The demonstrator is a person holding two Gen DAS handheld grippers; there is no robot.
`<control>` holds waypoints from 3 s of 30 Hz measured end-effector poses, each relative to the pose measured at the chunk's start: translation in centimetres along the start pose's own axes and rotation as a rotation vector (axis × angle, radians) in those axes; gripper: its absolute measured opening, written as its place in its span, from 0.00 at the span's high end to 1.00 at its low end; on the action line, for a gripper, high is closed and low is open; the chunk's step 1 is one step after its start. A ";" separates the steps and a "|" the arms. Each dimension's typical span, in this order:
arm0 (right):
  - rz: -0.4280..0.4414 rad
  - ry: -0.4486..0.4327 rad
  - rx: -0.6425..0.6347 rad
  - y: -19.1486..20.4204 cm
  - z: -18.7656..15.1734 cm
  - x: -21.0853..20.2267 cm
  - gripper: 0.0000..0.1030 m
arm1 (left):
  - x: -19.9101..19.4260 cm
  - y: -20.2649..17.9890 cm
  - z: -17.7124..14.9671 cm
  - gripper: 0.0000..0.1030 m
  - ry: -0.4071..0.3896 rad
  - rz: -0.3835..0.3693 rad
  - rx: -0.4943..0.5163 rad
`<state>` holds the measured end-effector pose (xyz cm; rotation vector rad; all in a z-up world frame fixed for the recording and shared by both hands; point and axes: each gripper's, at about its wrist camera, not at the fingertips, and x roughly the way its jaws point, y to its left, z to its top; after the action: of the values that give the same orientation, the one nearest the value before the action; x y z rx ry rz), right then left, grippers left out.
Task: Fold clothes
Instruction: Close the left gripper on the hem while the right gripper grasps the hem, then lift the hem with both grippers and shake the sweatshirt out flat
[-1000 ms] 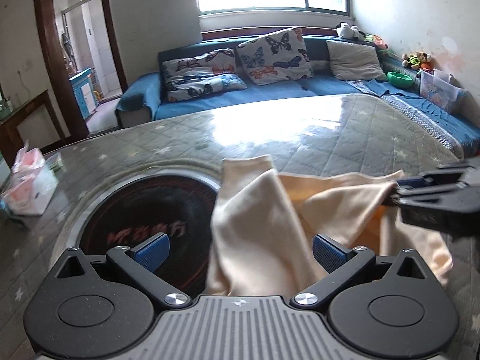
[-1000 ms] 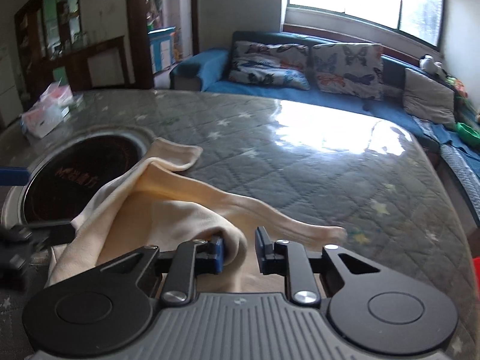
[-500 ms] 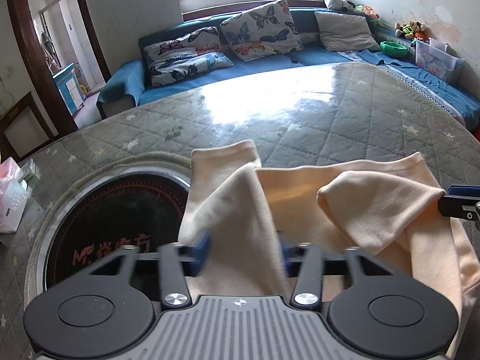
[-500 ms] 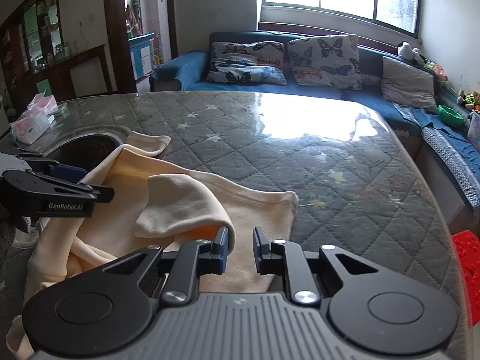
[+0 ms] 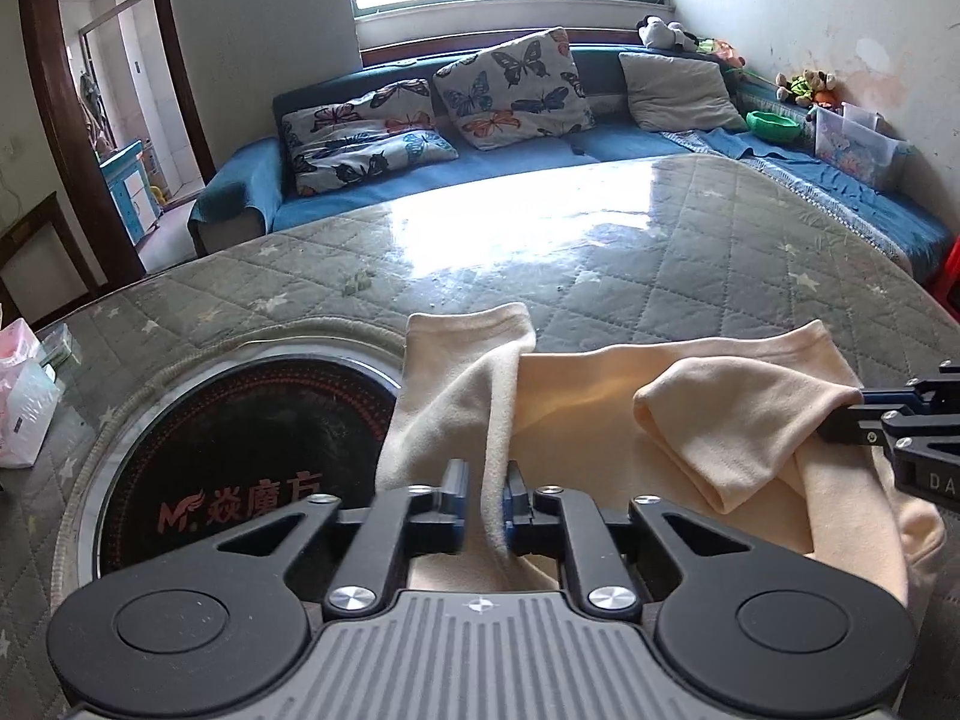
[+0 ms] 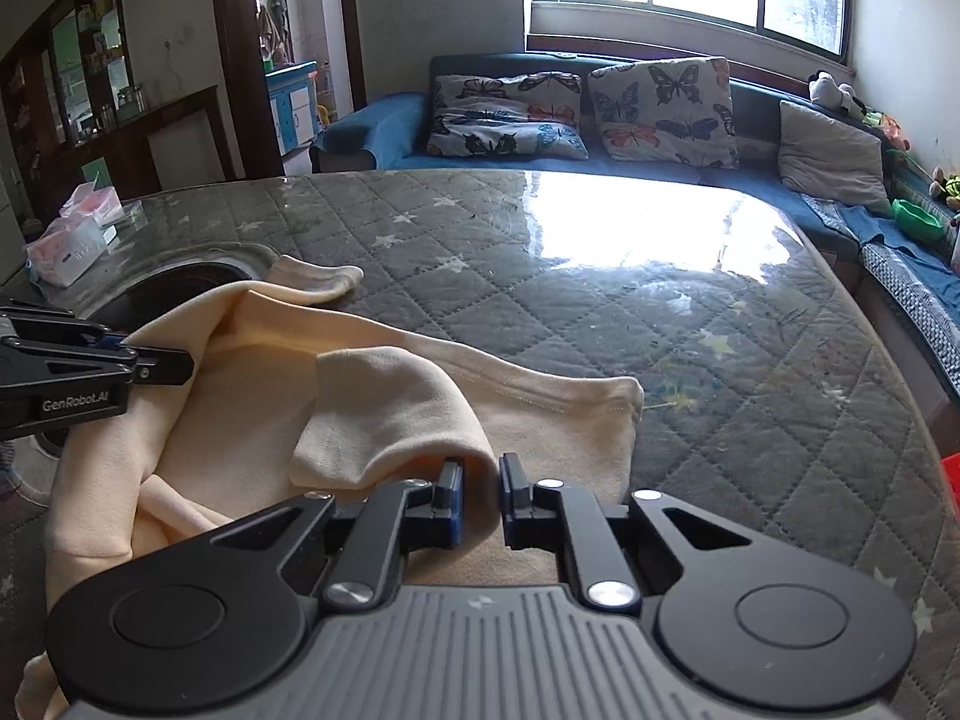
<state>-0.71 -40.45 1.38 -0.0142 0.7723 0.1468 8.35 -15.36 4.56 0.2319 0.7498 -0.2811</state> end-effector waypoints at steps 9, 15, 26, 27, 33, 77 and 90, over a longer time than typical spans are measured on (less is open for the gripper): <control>0.000 0.009 0.008 0.1 0.4 0.9 0.86 | -0.1 -0.4 0.6 0.47 -0.013 -0.017 0.003; -0.012 -0.045 0.025 -0.5 0.4 -0.9 0.97 | -0.9 0.9 0.0 0.96 -0.029 -0.005 -0.022; -0.112 -0.187 0.087 -3.9 -1.2 -9.0 0.97 | -7.4 5.3 -2.7 0.97 -0.119 0.025 -0.140; -0.128 -0.199 0.095 -4.4 -1.7 -10.0 0.97 | -8.3 5.8 -3.1 0.97 -0.129 0.028 -0.155; -0.224 -0.234 0.152 -7.0 -5.2 -14.6 0.97 | -13.0 8.9 -7.5 0.97 -0.129 0.040 -0.262; 0.096 0.014 -0.249 4.4 -11.2 -15.4 0.39 | -18.4 -3.4 -17.0 0.26 -0.188 -0.318 0.331; 0.207 0.101 -0.358 8.8 -13.8 -14.2 0.84 | -15.9 -4.3 -18.2 0.93 -0.094 -0.353 0.387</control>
<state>-21.53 -34.47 1.80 -0.2838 0.8398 0.4831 -15.75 -11.15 2.29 0.4495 0.6361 -0.7696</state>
